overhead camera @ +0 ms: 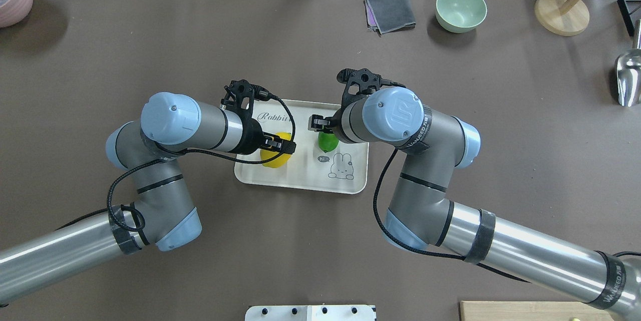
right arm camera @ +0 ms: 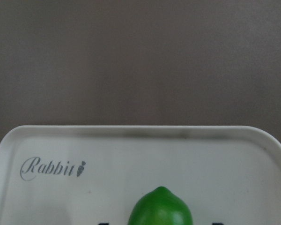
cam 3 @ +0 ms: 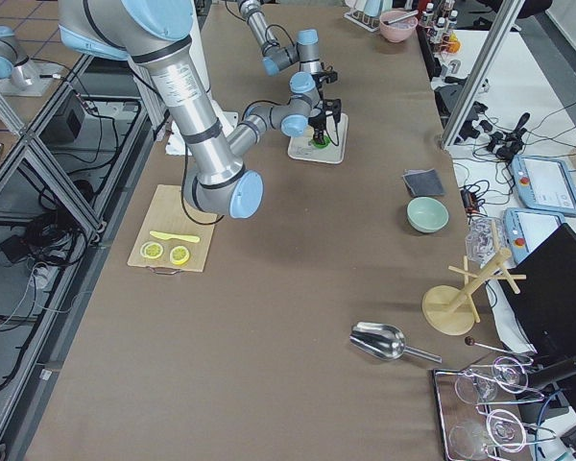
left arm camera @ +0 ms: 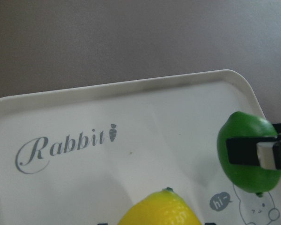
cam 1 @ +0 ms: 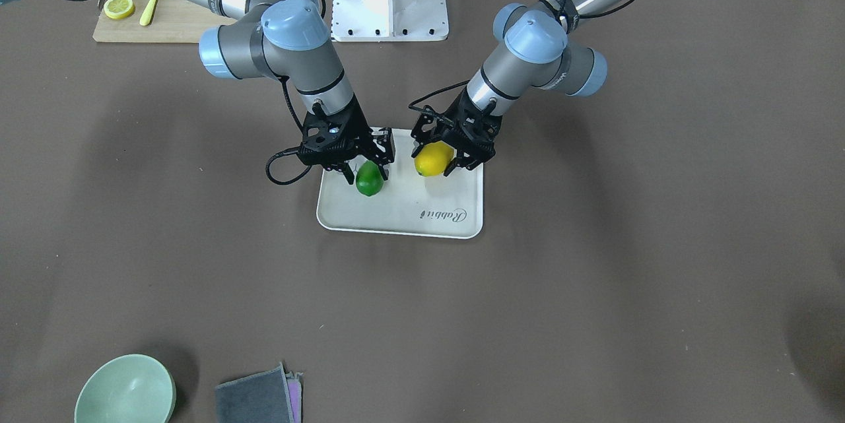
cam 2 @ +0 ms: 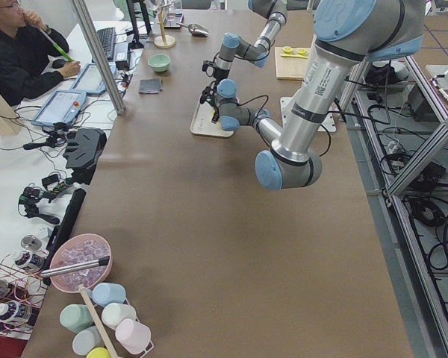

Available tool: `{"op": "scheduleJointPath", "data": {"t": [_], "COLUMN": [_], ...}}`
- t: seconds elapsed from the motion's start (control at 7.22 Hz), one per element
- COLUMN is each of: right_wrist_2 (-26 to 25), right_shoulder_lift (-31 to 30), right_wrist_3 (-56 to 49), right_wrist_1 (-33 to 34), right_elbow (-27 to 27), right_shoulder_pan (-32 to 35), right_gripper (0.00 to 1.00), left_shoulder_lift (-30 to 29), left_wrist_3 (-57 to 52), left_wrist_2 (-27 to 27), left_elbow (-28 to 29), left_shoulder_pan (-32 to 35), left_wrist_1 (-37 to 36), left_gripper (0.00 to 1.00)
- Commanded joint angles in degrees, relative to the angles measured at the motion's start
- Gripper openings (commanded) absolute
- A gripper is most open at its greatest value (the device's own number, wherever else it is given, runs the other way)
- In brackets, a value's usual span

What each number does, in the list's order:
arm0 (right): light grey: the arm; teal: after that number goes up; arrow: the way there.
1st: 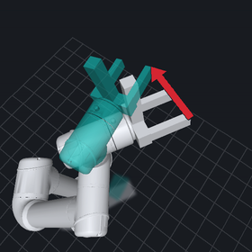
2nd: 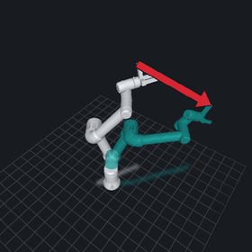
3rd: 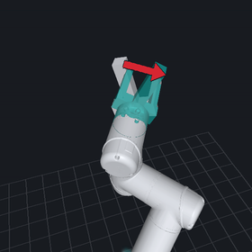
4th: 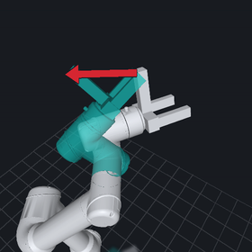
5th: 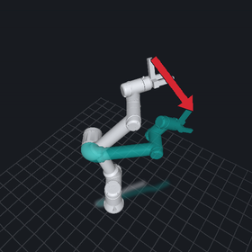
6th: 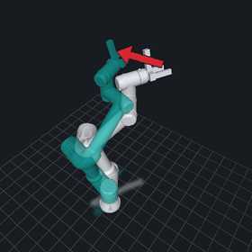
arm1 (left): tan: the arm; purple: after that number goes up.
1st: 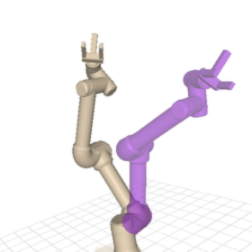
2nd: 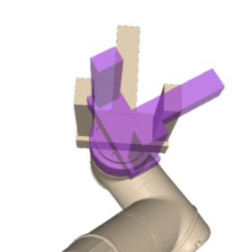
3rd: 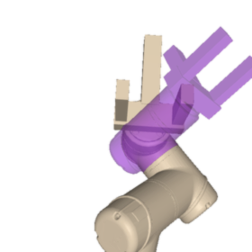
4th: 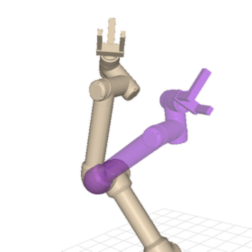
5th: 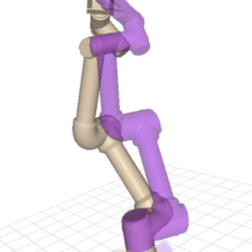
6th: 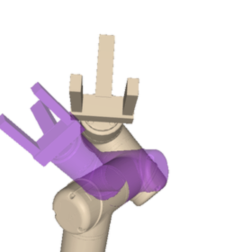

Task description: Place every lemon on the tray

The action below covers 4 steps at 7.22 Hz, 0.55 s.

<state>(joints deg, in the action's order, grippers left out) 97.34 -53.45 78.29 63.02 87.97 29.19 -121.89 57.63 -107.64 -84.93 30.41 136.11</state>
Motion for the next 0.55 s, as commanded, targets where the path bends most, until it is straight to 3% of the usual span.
{"op": "scheduleJointPath", "data": {"t": [0.0, 0.14, 0.28, 0.42], "right_wrist_2": [1.79, 9.11, 13.54, 13.58], "right_shoulder_lift": [0.45, 0.37, -0.59, -2.86], "right_wrist_3": [-0.24, -0.68, -4.34, -8.81], "right_wrist_1": [0.61, 2.09, 6.11, 8.76], "right_elbow": [0.53, 2.02, 5.60, 9.03], "right_shoulder_pan": [3.13, 7.07, 9.98, 10.61], "right_gripper": [1.00, 1.00, 1.00, 1.00], "left_shoulder_lift": [-0.02, 0.07, -0.02, 0.16], "left_wrist_3": [-0.76, -0.68, -0.68, -0.76], "left_wrist_2": [0.15, 1.63, 1.73, 1.04], "left_elbow": [0.64, 0.04, -0.49, -1.72], "left_shoulder_pan": [-0.09, 0.00, 0.52, 3.31], "left_wrist_1": [0.04, 0.21, 0.21, 0.04], "left_gripper": [0.88, 0.98, 0.98, 0.98]}}
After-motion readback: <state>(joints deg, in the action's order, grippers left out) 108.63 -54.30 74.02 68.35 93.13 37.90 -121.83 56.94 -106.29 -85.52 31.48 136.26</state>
